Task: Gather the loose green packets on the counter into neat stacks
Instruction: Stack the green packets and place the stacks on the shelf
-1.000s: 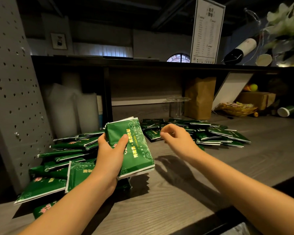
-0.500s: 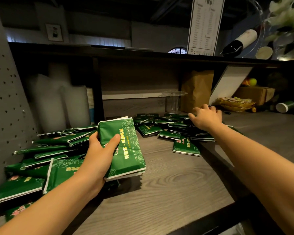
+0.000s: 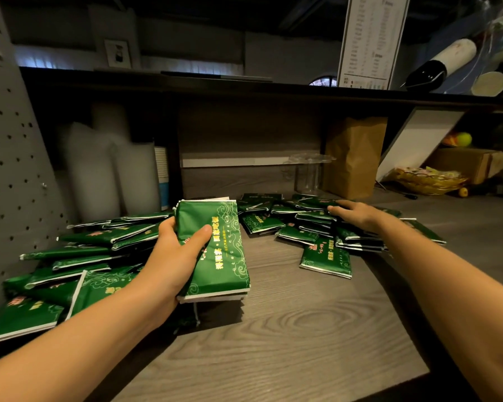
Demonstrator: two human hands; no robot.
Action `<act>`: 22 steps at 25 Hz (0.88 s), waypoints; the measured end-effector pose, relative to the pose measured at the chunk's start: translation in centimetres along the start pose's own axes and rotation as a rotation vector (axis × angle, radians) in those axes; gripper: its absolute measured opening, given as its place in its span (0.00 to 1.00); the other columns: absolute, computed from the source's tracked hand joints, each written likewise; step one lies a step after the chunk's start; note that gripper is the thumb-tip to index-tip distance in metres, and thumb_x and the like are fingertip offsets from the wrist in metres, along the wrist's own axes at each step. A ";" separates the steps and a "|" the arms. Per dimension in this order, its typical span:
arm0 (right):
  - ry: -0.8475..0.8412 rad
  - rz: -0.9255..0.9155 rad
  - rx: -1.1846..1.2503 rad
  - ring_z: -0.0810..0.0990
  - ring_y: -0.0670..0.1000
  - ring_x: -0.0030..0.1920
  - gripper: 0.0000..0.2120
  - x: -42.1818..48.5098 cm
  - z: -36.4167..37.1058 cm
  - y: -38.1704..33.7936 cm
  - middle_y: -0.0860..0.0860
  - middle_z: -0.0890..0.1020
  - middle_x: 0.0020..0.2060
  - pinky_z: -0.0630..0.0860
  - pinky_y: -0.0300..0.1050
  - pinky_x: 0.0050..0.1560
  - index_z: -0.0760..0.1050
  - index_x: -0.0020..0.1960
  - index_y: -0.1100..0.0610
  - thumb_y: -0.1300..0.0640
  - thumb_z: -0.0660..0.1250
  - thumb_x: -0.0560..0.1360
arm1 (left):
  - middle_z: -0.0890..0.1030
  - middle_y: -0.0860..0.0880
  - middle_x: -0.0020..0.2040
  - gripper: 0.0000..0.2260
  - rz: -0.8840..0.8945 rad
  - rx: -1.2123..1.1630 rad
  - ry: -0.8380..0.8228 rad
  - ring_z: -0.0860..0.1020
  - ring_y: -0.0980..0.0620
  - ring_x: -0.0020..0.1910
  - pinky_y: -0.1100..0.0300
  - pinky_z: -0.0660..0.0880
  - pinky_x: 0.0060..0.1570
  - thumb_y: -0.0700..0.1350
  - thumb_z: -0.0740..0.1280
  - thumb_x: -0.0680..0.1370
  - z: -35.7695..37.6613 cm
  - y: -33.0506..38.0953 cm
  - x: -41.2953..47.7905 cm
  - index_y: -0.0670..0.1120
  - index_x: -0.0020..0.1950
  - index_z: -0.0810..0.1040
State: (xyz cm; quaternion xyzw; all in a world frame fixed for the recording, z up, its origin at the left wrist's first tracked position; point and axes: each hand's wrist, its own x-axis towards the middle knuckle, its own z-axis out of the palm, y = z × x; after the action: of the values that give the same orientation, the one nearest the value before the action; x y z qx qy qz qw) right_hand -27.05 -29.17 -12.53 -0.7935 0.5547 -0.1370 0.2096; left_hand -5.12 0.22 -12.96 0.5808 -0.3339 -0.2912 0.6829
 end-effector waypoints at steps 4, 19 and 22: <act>-0.089 -0.030 0.053 0.64 0.58 0.71 0.32 0.1 0.0 -0.3 0.53 0.64 0.73 0.60 0.54 0.72 0.59 0.74 0.47 0.34 0.58 0.74 | 0.80 0.52 0.48 0.25 0.016 0.018 -0.002 0.81 0.52 0.41 0.56 0.76 0.38 0.46 0.66 0.77 0.6 0.4 0.3 0.49 0.72 0.61; -0.265 -0.397 -0.057 0.59 0.54 0.74 0.28 -8.8 5.4 -10.8 0.52 0.60 0.75 0.55 0.50 0.74 0.55 0.76 0.49 0.38 0.47 0.80 | 0.78 0.48 0.53 0.22 0.100 -0.061 0.094 0.79 0.52 0.42 0.56 0.75 0.38 0.46 0.65 0.78 0.4 2.6 1.3 0.48 0.69 0.61; -0.193 -0.357 -0.093 0.57 0.56 0.75 0.28 -8.2 5.1 -12.8 0.53 0.59 0.76 0.51 0.54 0.75 0.57 0.76 0.52 0.40 0.43 0.81 | 0.78 0.48 0.52 0.21 0.114 -0.096 0.137 0.79 0.51 0.42 0.57 0.74 0.36 0.45 0.65 0.78 -0.9 2.7 1.6 0.47 0.68 0.61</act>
State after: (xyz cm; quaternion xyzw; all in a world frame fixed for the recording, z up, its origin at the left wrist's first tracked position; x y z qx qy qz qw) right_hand -17.04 -16.77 -10.64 -0.8973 0.3886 -0.0696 0.1974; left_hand -3.39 -0.06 -10.23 0.5461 -0.3047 -0.2272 0.7465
